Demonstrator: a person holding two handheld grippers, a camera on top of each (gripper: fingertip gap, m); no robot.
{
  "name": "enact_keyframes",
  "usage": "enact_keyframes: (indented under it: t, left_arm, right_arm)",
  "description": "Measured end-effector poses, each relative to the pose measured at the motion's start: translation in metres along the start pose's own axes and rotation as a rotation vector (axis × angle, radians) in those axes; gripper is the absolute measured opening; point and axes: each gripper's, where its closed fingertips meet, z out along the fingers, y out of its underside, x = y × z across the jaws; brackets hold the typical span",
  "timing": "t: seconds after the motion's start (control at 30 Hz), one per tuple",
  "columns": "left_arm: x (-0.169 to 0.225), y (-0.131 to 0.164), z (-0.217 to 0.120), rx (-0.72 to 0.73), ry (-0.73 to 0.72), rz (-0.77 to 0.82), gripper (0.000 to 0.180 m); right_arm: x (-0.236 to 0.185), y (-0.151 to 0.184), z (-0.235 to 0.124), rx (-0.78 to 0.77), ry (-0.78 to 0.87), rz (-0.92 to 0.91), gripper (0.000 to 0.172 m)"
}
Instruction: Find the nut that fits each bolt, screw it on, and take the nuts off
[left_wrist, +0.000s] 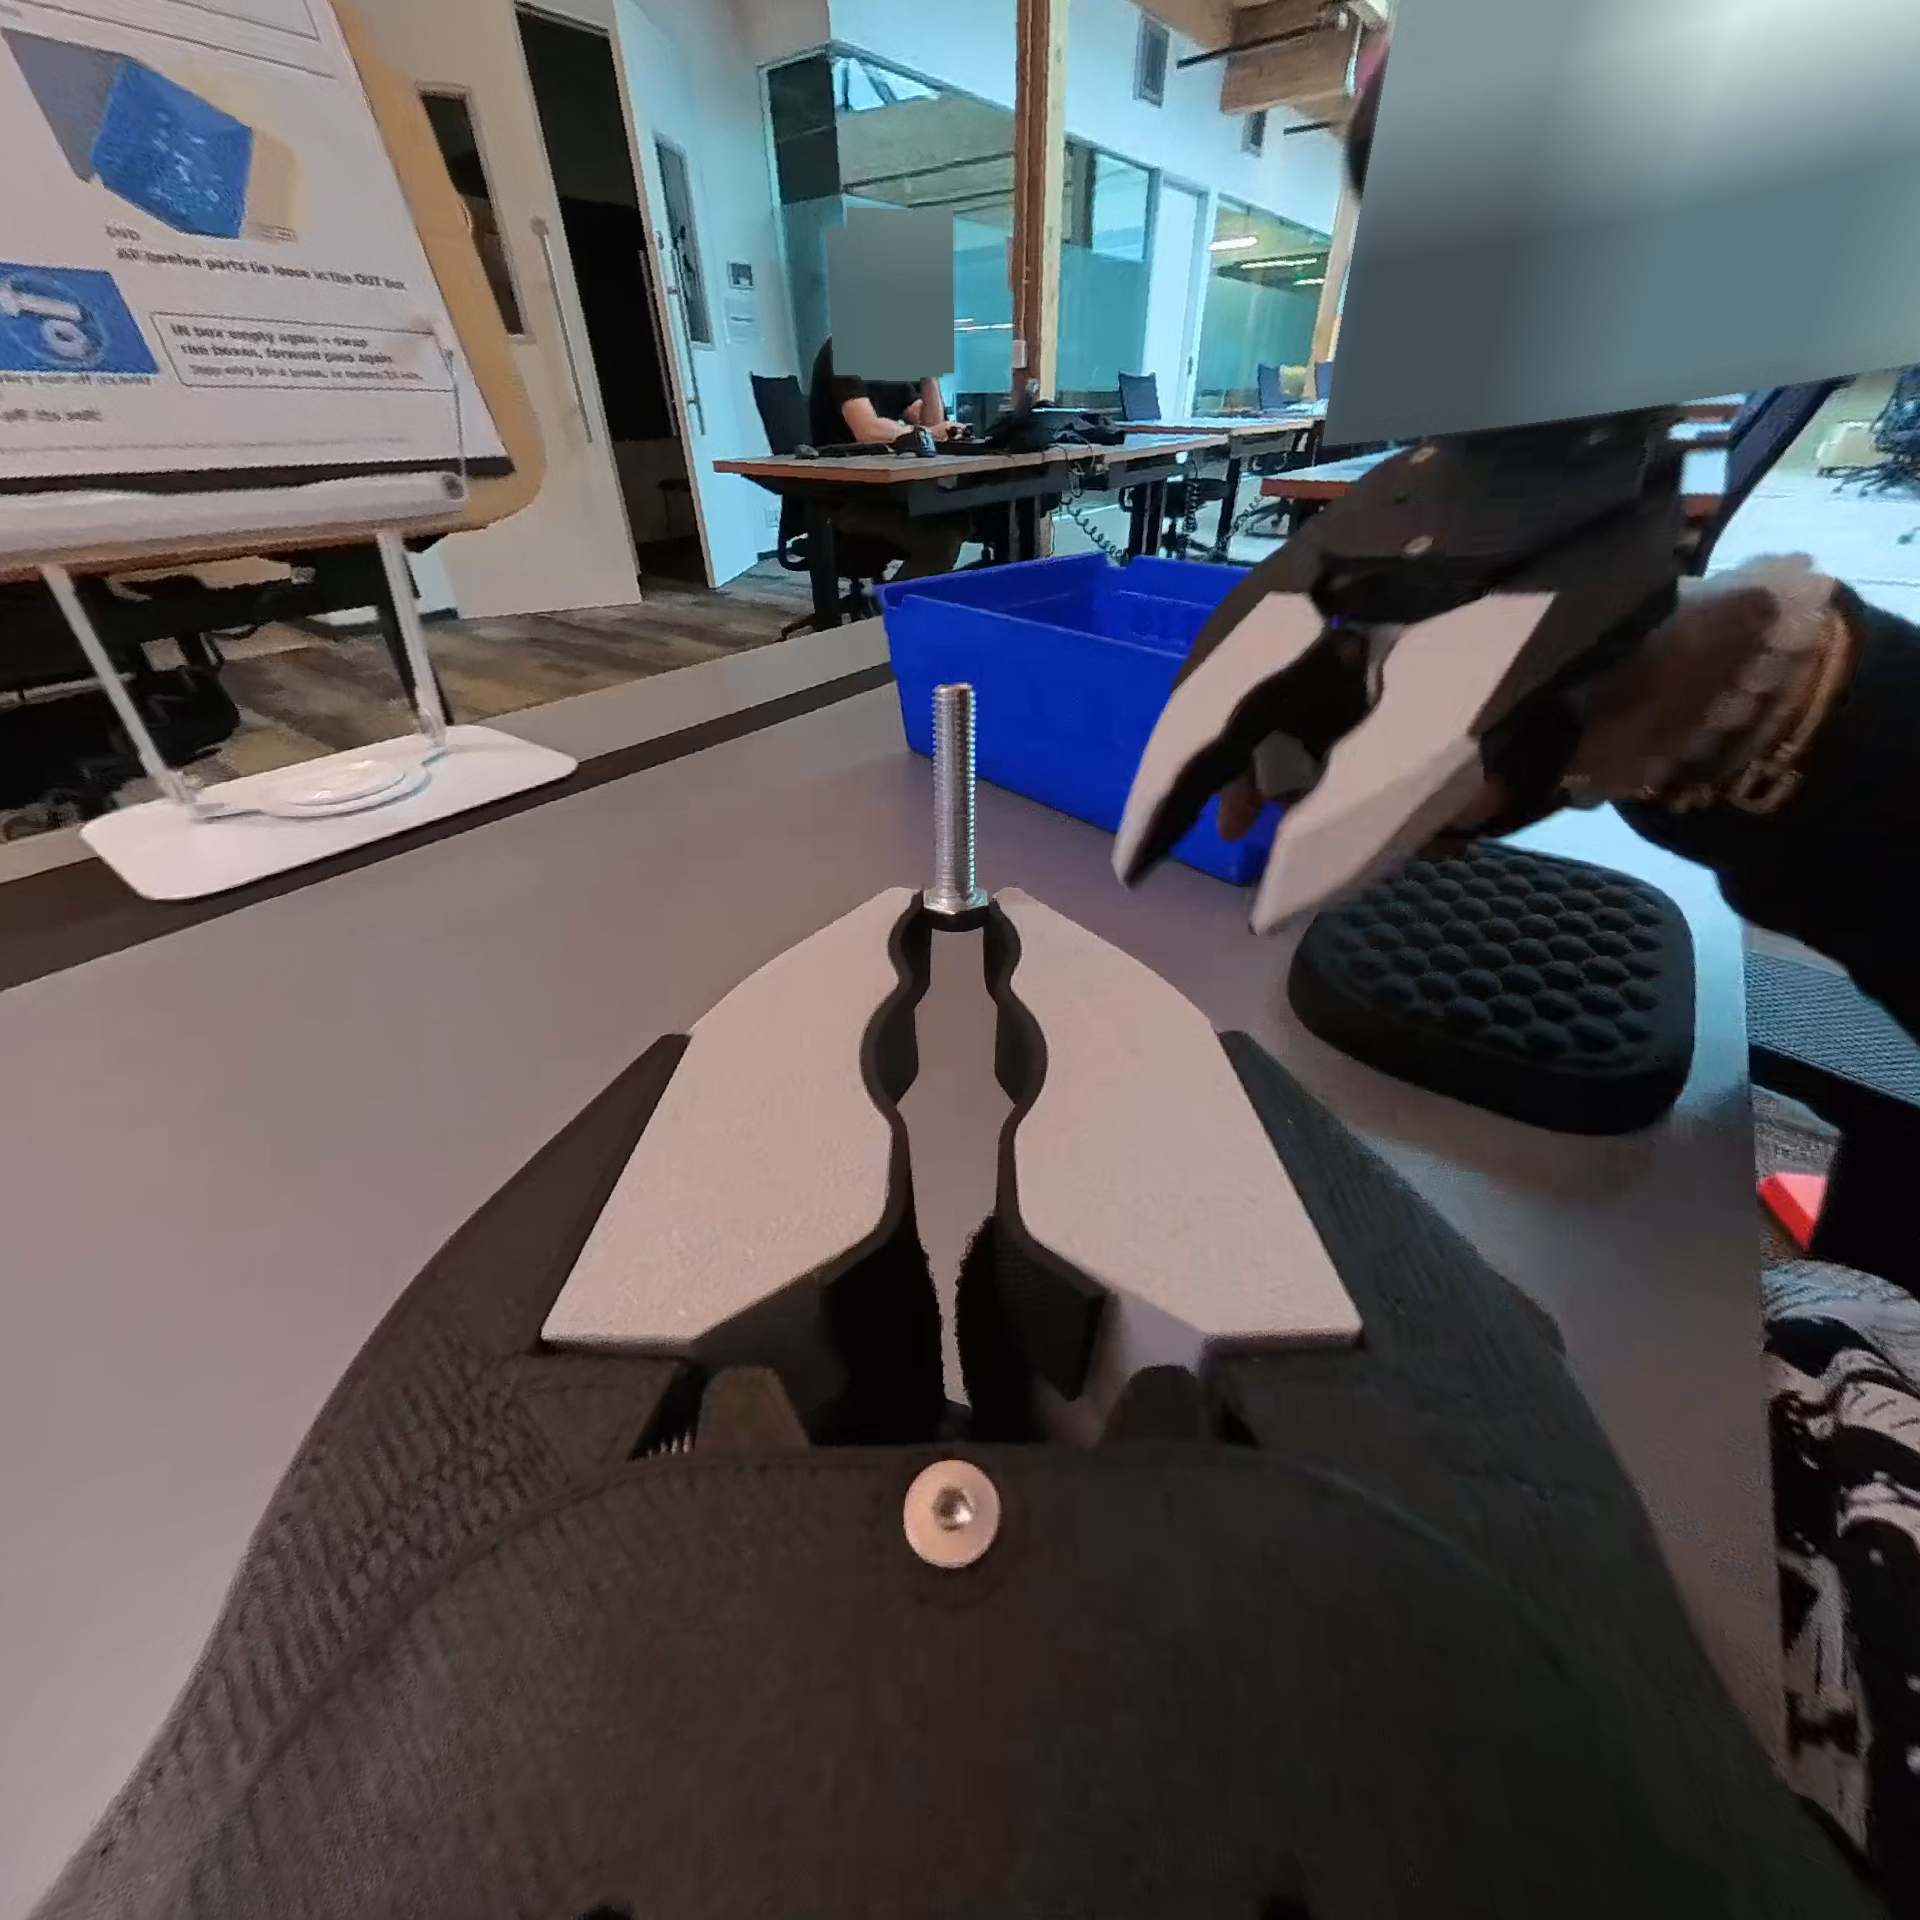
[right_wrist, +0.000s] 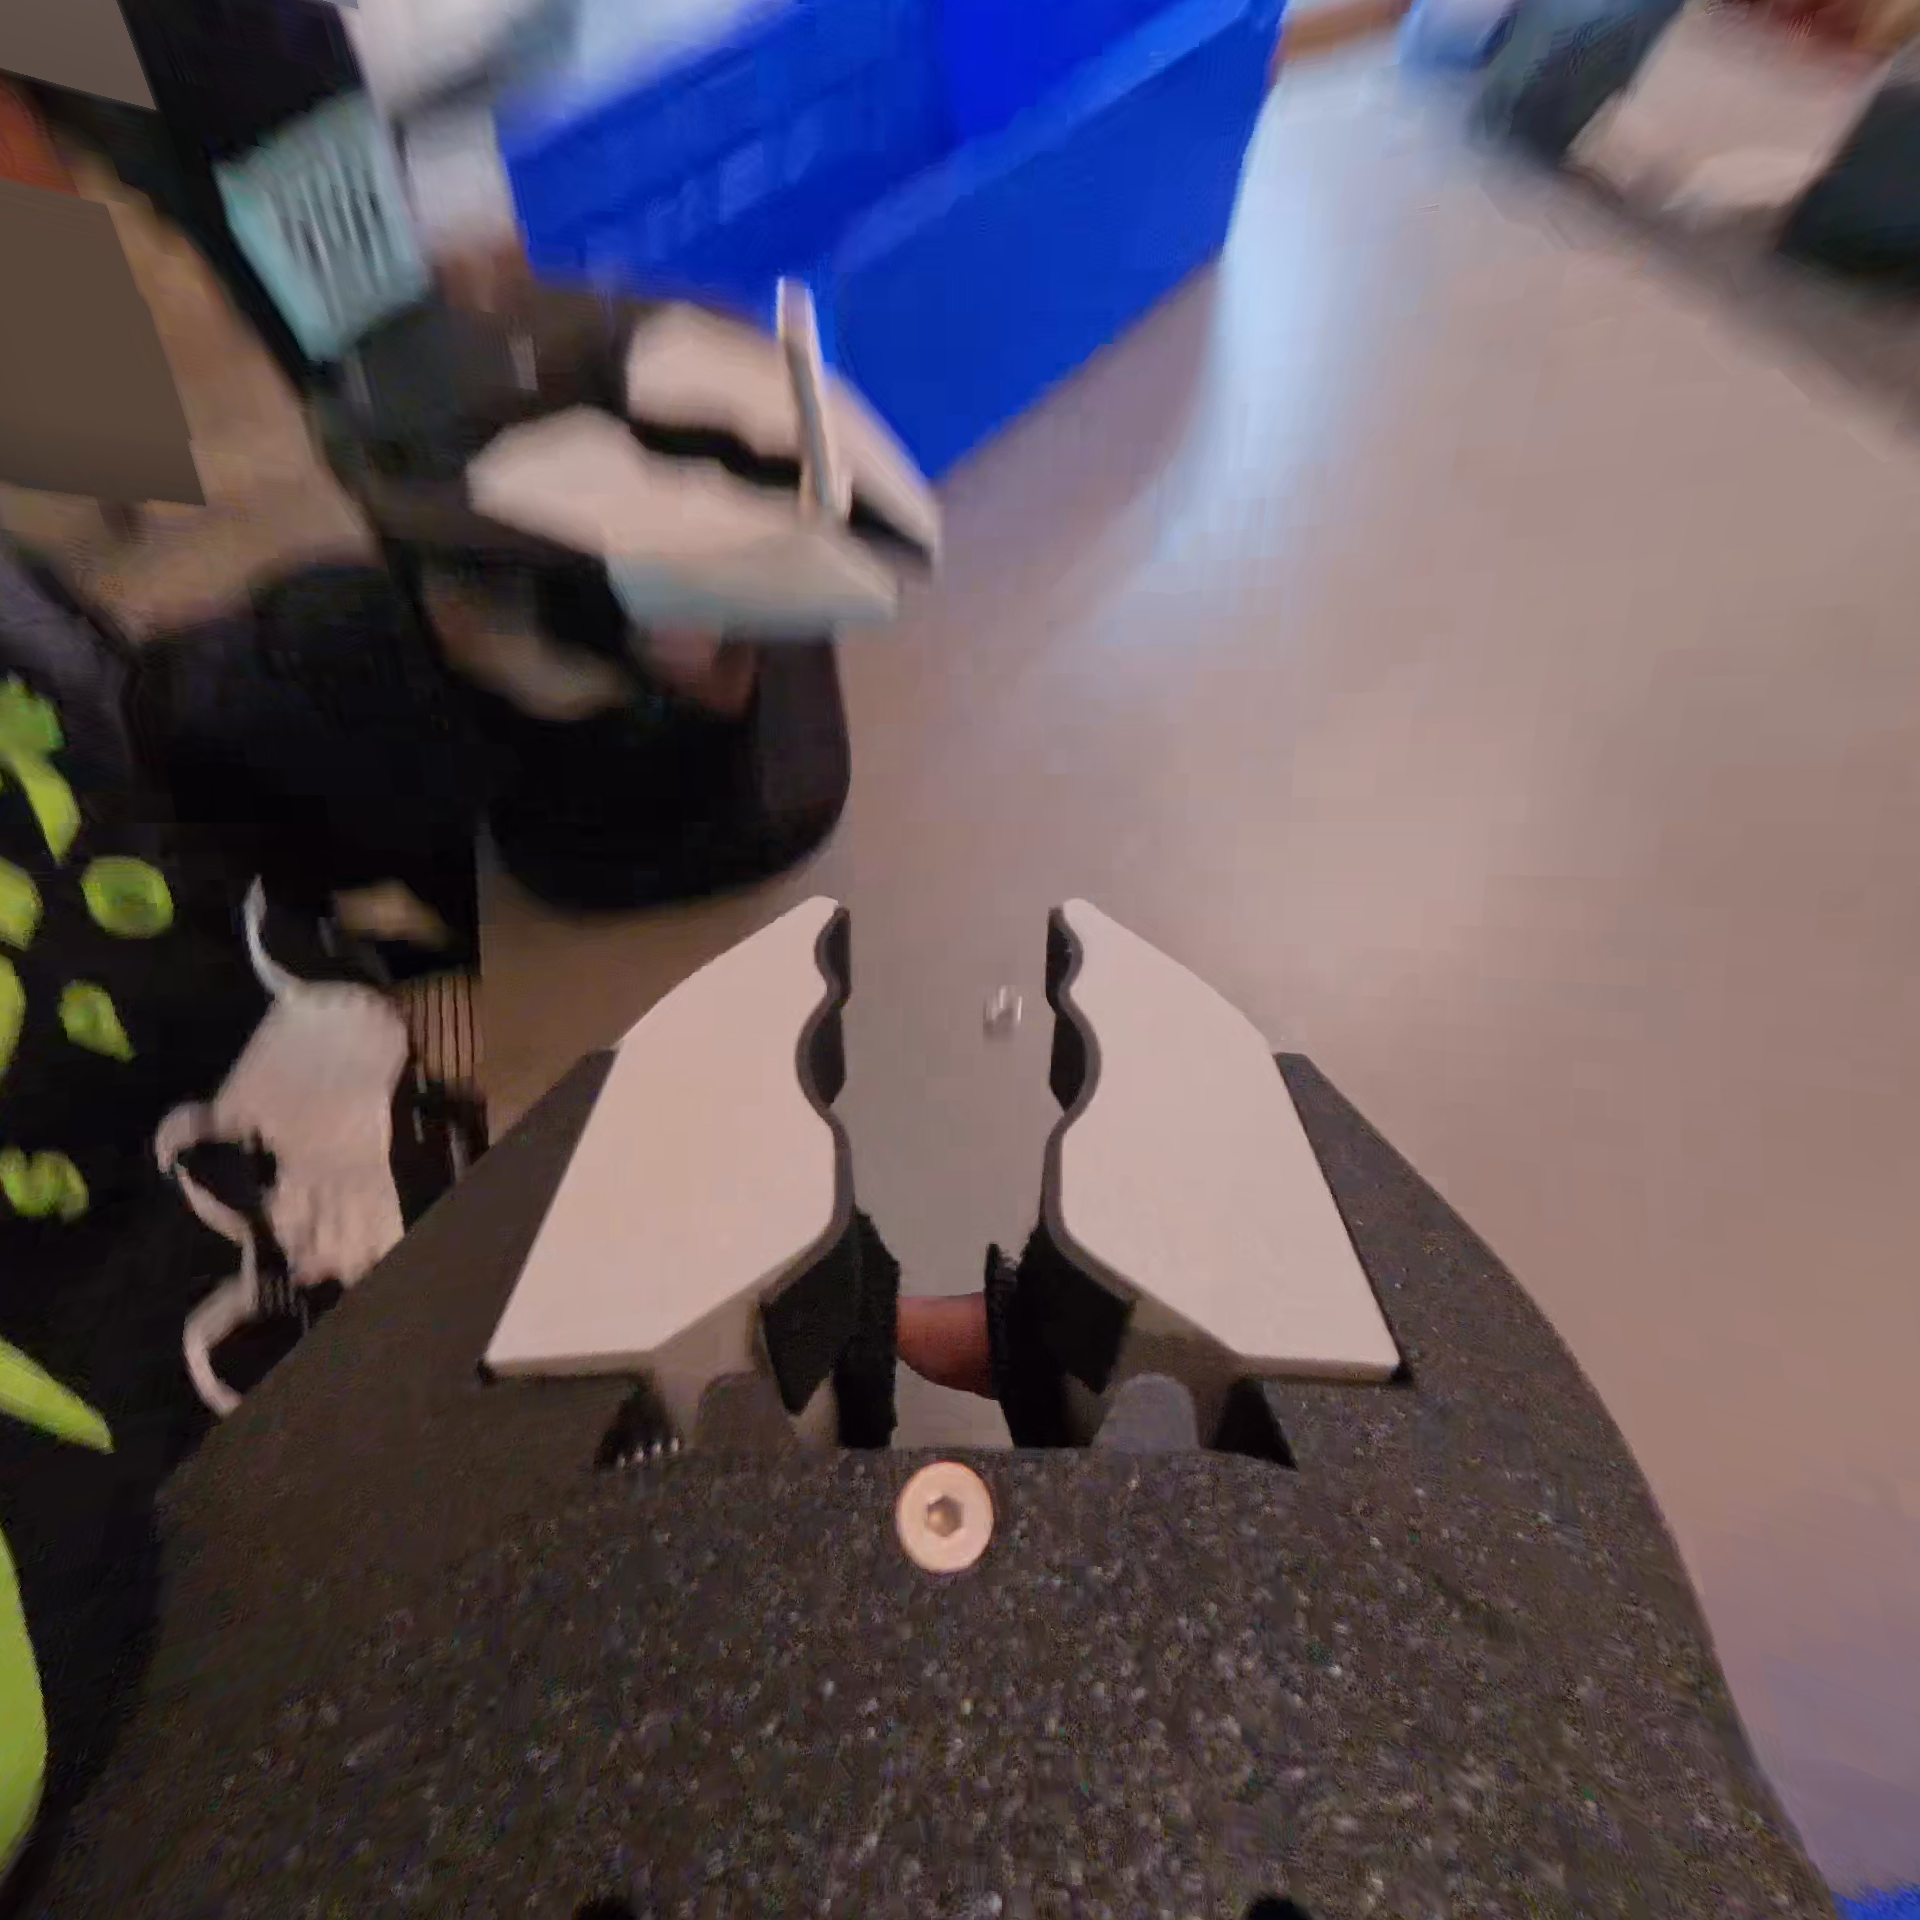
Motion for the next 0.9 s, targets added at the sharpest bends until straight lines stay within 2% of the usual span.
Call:
enact_keyframes:
  t: [0.1, 0.2, 0.3, 0.5, 0.67, 0.9]
  left_arm:
    - [-0.001, 0.000, -0.008, 0.047, 0.042, -0.042, 0.010]
    - [0.000, 0.002, -0.007, 0.035, 0.043, -0.030, 0.010]
    - [0.001, 0.005, -0.006, 0.018, 0.040, -0.010, 0.010]
    - [-0.003, 0.006, -0.006, 0.019, 0.005, -0.015, 0.010]
    - [-0.005, 0.006, -0.007, 0.029, 0.005, -0.039, 0.010]
    - [-0.008, 0.005, -0.010, 0.052, 0.024, -0.093, 0.010]
  right_arm:
    - [0.004, 0.037, 0.019, -0.300, -0.074, -0.140, 0.034]
    - [0.007, 0.053, 0.039, -0.469, -0.109, -0.176, 0.028]
    - [0.014, 0.063, 0.053, -0.569, -0.068, -0.222, 0.028]
    - [0.014, 0.070, 0.051, -0.634, 0.105, -0.003, 0.031]
    - [0.013, 0.066, 0.055, -0.537, 0.265, 0.179, 0.028]
    - [0.016, 0.069, 0.062, -0.554, 0.344, 0.223, 0.019]
